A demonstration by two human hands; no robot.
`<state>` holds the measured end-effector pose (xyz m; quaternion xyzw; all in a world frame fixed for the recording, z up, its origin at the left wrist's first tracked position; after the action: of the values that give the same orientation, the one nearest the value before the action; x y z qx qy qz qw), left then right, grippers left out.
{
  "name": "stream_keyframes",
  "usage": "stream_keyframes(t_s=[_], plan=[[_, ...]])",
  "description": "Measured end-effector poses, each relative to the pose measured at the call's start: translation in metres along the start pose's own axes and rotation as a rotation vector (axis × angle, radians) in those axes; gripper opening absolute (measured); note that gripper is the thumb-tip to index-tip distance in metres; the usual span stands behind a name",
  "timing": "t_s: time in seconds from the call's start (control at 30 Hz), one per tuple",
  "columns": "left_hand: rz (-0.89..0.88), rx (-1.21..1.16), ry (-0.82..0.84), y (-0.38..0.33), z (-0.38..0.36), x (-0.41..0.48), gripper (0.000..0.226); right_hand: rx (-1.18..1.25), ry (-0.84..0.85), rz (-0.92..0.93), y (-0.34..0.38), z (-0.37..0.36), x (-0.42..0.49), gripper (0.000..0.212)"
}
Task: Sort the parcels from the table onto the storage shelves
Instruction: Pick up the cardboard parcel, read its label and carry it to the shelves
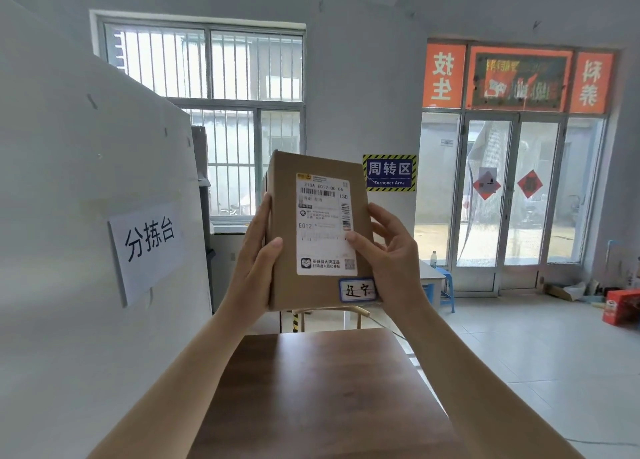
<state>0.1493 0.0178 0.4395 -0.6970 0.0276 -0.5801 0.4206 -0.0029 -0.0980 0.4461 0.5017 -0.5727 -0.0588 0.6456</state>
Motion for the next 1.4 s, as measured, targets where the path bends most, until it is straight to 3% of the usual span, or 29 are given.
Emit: stream_keyframes(t_s=[0.3, 0.73, 0.87, 1.4], plan=[[0.058, -0.076, -0.017, 0.002, -0.001, -0.004, 0.068, 0.080, 0.018, 0.004, -0.004, -0.002, -0.007, 0.042], [0.073, -0.062, -0.020, 0.011, 0.000, -0.016, 0.060, 0.127, 0.006, -0.094, -0.030, -0.008, -0.005, 0.060], [0.092, -0.085, 0.031, 0.010, 0.002, -0.017, 0.065, 0.099, 0.047, -0.049, -0.030, -0.013, -0.005, 0.043], [0.052, -0.094, -0.007, 0.009, 0.028, -0.009, 0.062, 0.097, 0.070, -0.020, -0.028, -0.042, 0.000, 0.045]])
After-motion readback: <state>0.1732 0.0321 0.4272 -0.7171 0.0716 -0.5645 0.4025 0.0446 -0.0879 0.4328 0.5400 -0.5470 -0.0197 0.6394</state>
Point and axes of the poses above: each hand's wrist, its own x-axis towards the middle knuckle, its own z-axis out of the back of the hand, y = z × x, the point moved 4 cm from there along x, towards the middle knuckle, and after that the axes turned 1 degree about -x, right-handed, at the moved point
